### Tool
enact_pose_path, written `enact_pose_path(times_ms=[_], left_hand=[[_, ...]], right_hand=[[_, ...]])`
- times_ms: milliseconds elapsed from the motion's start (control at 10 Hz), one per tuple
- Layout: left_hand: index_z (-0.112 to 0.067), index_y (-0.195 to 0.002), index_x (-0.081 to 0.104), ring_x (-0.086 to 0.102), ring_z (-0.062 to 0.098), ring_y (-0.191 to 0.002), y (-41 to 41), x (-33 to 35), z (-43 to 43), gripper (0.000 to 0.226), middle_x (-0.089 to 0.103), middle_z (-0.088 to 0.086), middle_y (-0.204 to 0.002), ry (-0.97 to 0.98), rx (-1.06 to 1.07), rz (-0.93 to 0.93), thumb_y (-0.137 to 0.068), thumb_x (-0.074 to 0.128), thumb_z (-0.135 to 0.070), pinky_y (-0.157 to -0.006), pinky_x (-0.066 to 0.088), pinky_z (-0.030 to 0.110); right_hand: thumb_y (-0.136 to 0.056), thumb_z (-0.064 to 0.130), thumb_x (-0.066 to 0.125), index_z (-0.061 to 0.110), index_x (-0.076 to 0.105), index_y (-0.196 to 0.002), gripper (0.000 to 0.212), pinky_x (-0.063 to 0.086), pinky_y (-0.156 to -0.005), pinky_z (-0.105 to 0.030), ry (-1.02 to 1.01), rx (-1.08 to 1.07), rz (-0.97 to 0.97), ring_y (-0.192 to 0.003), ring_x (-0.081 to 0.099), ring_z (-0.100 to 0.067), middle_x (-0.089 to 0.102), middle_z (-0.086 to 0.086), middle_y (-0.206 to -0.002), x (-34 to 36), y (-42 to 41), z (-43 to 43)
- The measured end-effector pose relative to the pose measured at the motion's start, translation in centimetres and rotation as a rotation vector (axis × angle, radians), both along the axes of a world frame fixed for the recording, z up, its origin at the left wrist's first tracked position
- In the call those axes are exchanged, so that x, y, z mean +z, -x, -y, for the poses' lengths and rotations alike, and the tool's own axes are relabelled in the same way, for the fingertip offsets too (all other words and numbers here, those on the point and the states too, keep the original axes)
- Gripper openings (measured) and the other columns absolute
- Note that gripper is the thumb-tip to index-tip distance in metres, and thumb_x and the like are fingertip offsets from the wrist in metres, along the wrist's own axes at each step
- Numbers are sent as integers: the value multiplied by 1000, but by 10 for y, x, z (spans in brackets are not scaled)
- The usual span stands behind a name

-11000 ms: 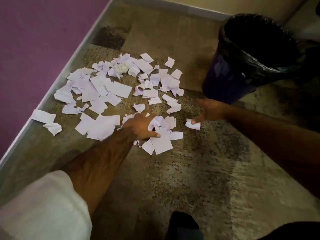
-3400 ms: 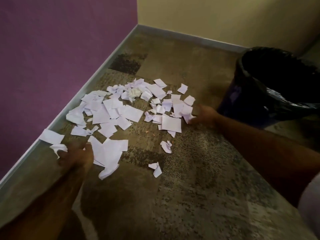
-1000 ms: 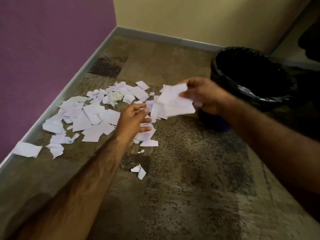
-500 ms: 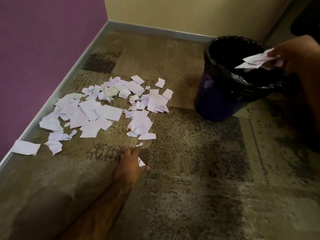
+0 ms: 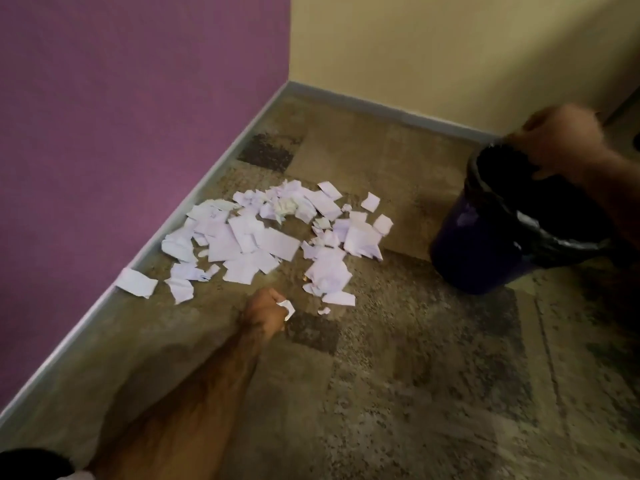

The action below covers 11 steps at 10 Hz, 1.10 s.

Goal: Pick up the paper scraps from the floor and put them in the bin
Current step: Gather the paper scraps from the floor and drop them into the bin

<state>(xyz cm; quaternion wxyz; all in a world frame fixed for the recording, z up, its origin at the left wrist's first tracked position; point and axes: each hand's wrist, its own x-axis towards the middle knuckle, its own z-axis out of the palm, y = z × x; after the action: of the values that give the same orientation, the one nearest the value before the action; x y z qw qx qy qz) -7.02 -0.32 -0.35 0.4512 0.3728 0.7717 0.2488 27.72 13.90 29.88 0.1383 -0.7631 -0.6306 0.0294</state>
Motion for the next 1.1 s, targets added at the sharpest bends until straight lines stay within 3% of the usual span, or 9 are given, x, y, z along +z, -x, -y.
enact_pose_path(times_ms=[100, 200, 300, 400, 500, 600, 900, 1000, 1100], left_hand=[[-9, -93, 68, 71, 35, -90, 38, 36, -16, 9, 71, 18, -101, -38, -34, -67, -83, 68, -9, -83, 60, 44], [-9, -105, 67, 68, 33, -98, 81, 73, -23, 21, 69, 13, -110, -44, -55, -203, -84, 69, -12, -90, 57, 41], [-12, -107, 63, 67, 33, -100, 96, 75, -27, 26, 67, 13, -116, -49, -50, -206, -82, 71, -9, -91, 56, 43], [-12, -107, 61, 66, 32, -102, 94, 52, -35, 24, 67, 11, -114, -33, -56, -244, -85, 69, -9, -91, 55, 38], [-11, -103, 62, 65, 32, -99, 88, 29, -45, 20, 68, 12, -108, -67, -90, -273, -85, 67, -8, -85, 53, 34], [-10, -103, 61, 64, 34, -97, 83, 9, -51, 20, 68, 14, -102, -42, -158, -336, -84, 65, -9, -81, 49, 34], [-12, -107, 62, 63, 29, -92, 44, 50, -119, 23, 68, 14, -104, 4, -316, -393, -85, 63, -7, -80, 49, 35], [-12, -110, 62, 56, 20, -88, 22, 38, -129, 24, 67, 12, -108, -30, -368, -373, -87, 62, -9, -80, 46, 31], [-11, -115, 61, 59, 23, -99, 3, 12, -139, 25, 64, 12, -117, -80, -419, -379, -90, 60, -11, -87, 46, 30]], right_hand=[[-93, 26, 63, 10, 68, -89, 18, 61, -68, -47, 195, 186, -32, -69, 72, -33, 72, -20, -85, 3, 43, 13], [-94, 28, 64, 18, 63, -102, 12, 58, -64, -31, 517, 427, 97, -74, 67, -15, 67, 0, -90, -14, 84, 53], [-94, 31, 64, 12, 64, -105, 22, 57, -76, -35, 675, 485, 159, -81, 65, -17, 63, 2, -90, -46, 90, 69], [-90, 41, 67, 7, 67, -109, 38, 51, -84, -32, 697, 554, 293, -86, 55, -16, 57, 4, -95, -105, 94, 44], [-89, 44, 67, 14, 64, -121, 44, 51, -86, -30, 685, 559, 291, -98, 59, -19, 62, -1, -114, -142, 92, 16], [-92, 45, 62, 17, 52, -137, 54, 49, -96, -31, 790, 536, 377, -119, 57, -22, 55, -7, -137, -178, 91, -21], [-80, 40, 78, 17, 39, -147, 81, 38, -106, -31, 923, 511, 236, -135, 45, -24, 45, -7, -150, -179, 70, -96], [-72, 42, 84, 17, 31, -152, 99, 35, -108, -32, 903, 500, 182, -140, 39, -25, 38, -6, -156, -198, 77, -120], [-69, 41, 87, 17, 31, -153, 103, 37, -108, -33, 841, 469, 141, -140, 39, -26, 38, -6, -156, -224, 80, -141]])
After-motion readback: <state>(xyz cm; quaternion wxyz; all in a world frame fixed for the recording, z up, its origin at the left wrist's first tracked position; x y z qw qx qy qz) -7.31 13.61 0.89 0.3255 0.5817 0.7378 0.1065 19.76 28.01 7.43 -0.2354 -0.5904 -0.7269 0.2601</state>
